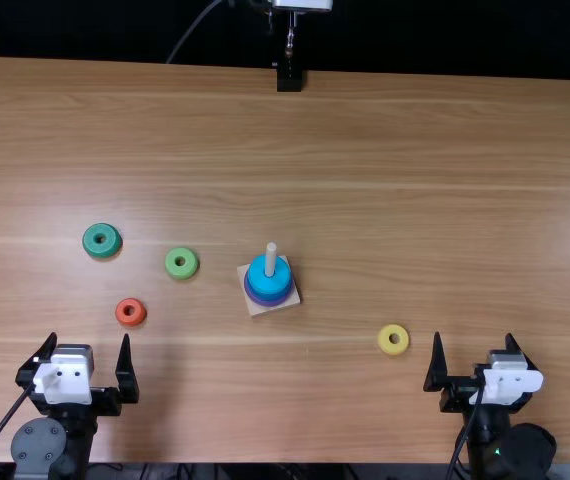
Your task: Build the Hanoi tower: stack the rings onto the peg from bottom to top in this color order: purple, dark blue, light blue, dark green, light green, yellow, orange.
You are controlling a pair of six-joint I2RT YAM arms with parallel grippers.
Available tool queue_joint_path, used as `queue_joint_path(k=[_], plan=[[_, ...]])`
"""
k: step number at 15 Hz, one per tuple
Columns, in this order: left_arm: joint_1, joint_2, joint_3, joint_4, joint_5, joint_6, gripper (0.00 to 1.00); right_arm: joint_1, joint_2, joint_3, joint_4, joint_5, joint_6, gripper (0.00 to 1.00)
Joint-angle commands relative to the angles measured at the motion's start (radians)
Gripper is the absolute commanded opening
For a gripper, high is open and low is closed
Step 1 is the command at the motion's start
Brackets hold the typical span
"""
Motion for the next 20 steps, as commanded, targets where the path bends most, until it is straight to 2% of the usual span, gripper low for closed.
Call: queue_joint_path(k=[1, 20], plan=[[-0.001, -0.011, -0.104, -0.079, 0.015, 0.004, 1.0, -0.007, -0.013, -0.063, -0.077, -0.006, -0.002, 1.0], [0.0, -0.011, -0.07, -0.075, 0.017, 0.015, 1.0, -0.007, -0.013, -0.063, -0.077, -0.006, -0.002, 1.0]])
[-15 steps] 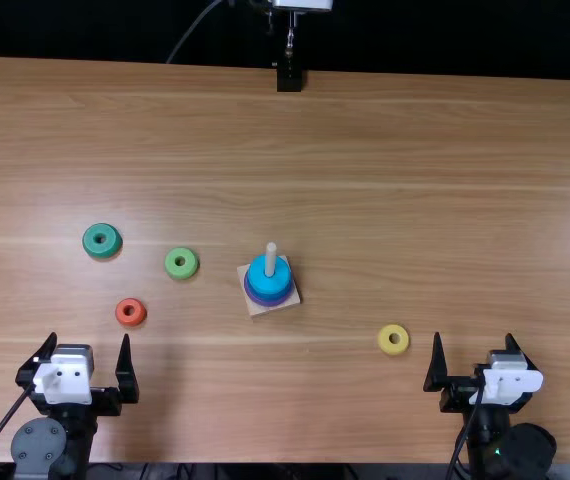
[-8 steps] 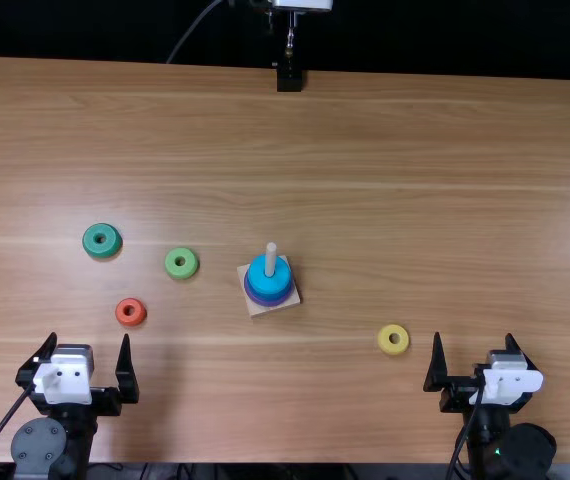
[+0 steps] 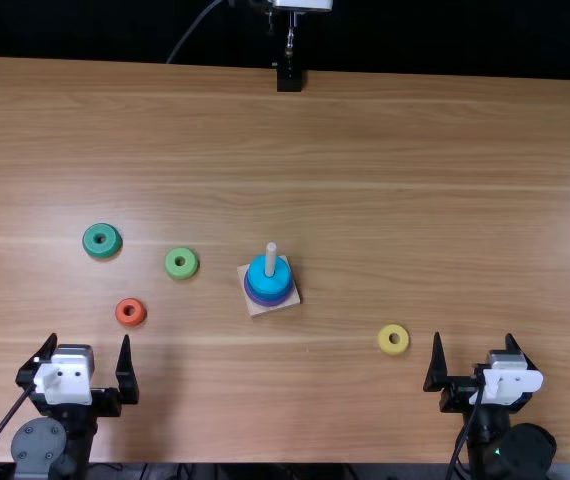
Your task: Build the Hanoi tower: stack the rings onto the peg from bottom to top in this color order: purple, dark blue, light blue, dark green, light green, yellow, orange.
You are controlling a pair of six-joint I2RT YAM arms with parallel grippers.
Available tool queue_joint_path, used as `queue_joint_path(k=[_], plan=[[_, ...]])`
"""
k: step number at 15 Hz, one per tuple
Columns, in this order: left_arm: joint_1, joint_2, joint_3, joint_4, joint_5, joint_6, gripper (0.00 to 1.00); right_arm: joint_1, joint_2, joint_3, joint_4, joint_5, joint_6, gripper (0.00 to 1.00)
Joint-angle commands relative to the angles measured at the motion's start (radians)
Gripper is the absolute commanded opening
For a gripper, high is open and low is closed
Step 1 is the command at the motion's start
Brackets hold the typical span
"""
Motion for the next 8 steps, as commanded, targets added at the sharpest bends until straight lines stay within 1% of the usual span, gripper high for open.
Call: queue_joint_path(k=[1, 3, 4, 6, 7, 8], plan=[[0.0, -0.011, -0.029, -0.062, 0.016, 0.011, 1.0, -0.007, -0.013, -0.063, -0.076, -0.005, -0.001, 1.0], [-0.001, 0.018, 0.096, -0.06, 0.016, 0.013, 1.0, -0.007, -0.013, -0.063, -0.076, -0.005, -0.001, 1.0], [0.003, 0.06, 0.156, -0.069, 0.011, 0.014, 1.0, -0.007, -0.013, -0.063, -0.076, -0.005, -0.001, 1.0], [0.009, 0.176, 0.313, -0.078, 0.009, 0.014, 1.0, -0.007, -0.013, -0.063, -0.076, -0.005, -0.001, 1.0], [0.017, 0.261, 0.38, -0.089, 0.001, 0.011, 1.0, -0.007, -0.013, -0.063, -0.076, -0.005, -0.001, 1.0], [0.034, 0.366, 0.461, -0.133, -0.004, 0.011, 1.0, -0.007, -0.013, -0.063, -0.076, -0.005, -0.001, 1.0]])
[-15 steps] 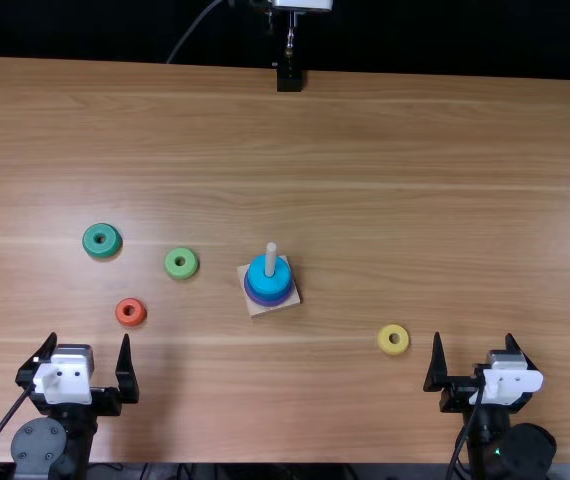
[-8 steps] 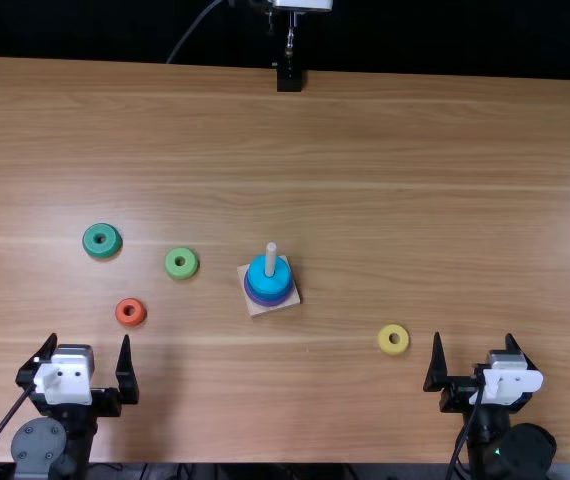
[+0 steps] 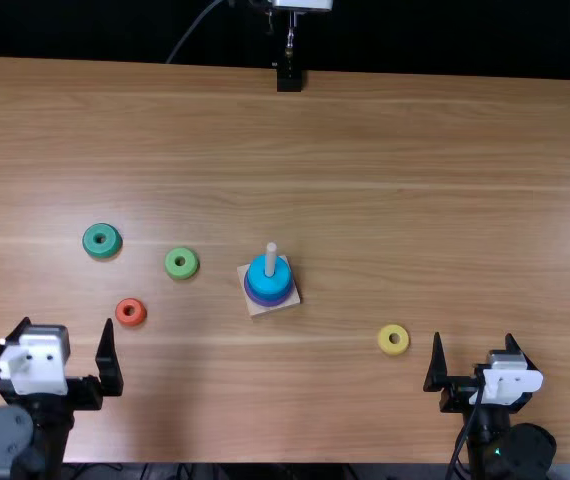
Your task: Build the Hanoi tower: stack the rings onto the peg from bottom to top in this color order: purple, dark blue, light blue, dark green, light green, yellow, orange.
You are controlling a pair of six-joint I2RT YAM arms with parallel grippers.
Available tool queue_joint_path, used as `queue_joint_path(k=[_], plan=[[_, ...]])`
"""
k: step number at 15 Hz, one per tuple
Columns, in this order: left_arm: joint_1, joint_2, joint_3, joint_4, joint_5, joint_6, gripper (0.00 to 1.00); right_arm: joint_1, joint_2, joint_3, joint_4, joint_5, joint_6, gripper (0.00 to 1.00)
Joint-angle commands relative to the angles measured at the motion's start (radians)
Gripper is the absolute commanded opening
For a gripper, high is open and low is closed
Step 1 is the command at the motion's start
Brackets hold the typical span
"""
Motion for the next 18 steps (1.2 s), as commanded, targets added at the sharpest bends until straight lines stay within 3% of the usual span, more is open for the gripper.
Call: queue_joint_path(k=[1, 3, 5, 6, 12, 18], plan=[[0.039, 0.148, 0.107, -0.078, -0.002, 0.008, 1.0, -0.007, -0.013, -0.063, -0.076, -0.005, -0.001, 1.0], [0.082, 0.334, 0.267, -0.335, -0.004, 0.008, 1.0, -0.007, -0.013, -0.063, -0.076, -0.005, -0.001, 1.0], [0.173, 0.486, 0.371, -0.527, 0.003, 0.006, 1.0, -0.007, -0.013, -0.063, -0.076, -0.005, -0.001, 1.0], [0.183, 0.53, 0.388, -0.553, 0.016, 0.006, 1.0, -0.007, -0.013, -0.063, -0.076, -0.005, -0.001, 1.0], [0.173, 0.996, 0.503, -0.549, 0.018, 0.012, 1.0, -0.007, -0.013, -0.063, -0.076, -0.005, -0.001, 1.0], [0.142, 1.314, 0.727, -0.547, 0.02, 0.01, 1.0, -0.007, -0.013, -0.063, -0.076, -0.005, -0.001, 1.0]])
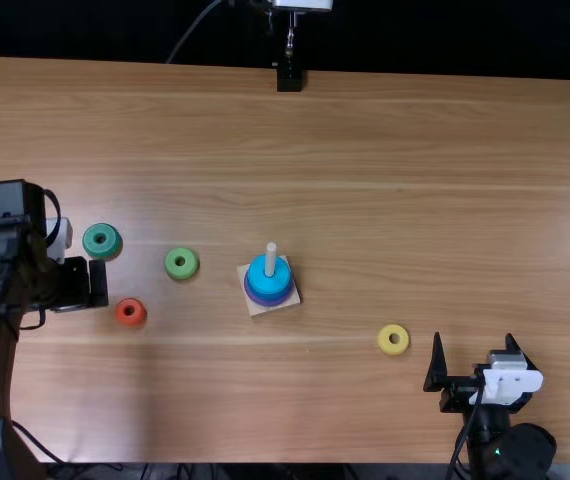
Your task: Build the Hanoi tower: stack the rings onto the peg from bottom to top in this color order: purple, dark blue, light blue, dark green, light green, yellow, orange.
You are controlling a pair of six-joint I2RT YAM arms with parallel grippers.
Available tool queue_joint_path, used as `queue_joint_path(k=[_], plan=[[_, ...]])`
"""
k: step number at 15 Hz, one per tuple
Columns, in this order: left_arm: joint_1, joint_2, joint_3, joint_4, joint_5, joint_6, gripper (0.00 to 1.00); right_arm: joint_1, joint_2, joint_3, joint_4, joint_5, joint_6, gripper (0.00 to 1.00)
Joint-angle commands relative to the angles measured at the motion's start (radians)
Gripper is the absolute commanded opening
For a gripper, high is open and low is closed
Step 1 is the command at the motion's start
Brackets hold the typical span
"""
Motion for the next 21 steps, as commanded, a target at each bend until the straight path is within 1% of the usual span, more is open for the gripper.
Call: queue_joint_path(k=[1, 2, 4, 5, 7, 9, 11, 13, 14, 21], plan=[[-0.02, 0.065, 0.068, 0.007, 0.013, 0.008, 1.0, -0.007, -0.013, -0.064, -0.075, -0.006, 0.0, 1.0], [-0.023, 0.107, 0.102, 0.023, -0.003, 0.01, 1.0, -0.007, -0.013, -0.064, -0.075, -0.006, 0.0, 1.0], [-0.025, 0.177, 0.149, 0.047, -0.013, 0.01, 1.0, -0.007, -0.013, -0.064, -0.075, -0.006, 0.0, 1.0], [-0.035, 0.199, 0.16, 0.075, -0.027, 0.01, 1.0, -0.007, -0.013, -0.064, -0.075, -0.006, 0.0, 1.0], [-0.06, 0.228, 0.163, 0.174, -0.062, 0.008, 1.0, -0.007, -0.013, -0.064, -0.075, -0.006, 0.0, 1.0], [-0.089, 0.239, 0.16, 0.303, -0.092, 0.01, 1.0, -0.007, -0.013, -0.064, -0.075, -0.006, 0.0, 1.0], [-0.094, 0.242, 0.152, 0.378, -0.088, -0.001, 1.0, -0.007, -0.013, -0.064, -0.075, -0.006, 0.0, 1.0], [-0.095, 0.3, 0.155, 0.382, -0.083, -0.001, 1.0, -0.007, -0.013, -0.064, -0.075, -0.006, 0.0, 1.0], [-0.095, 0.312, 0.157, 0.382, -0.075, -0.001, 1.0, -0.007, -0.013, -0.064, -0.075, -0.006, 0.0, 1.0], [-0.095, 0.393, 0.19, 0.382, -0.072, 0.007, 1.0, -0.007, -0.013, -0.064, -0.075, -0.006, 0.0, 1.0]])
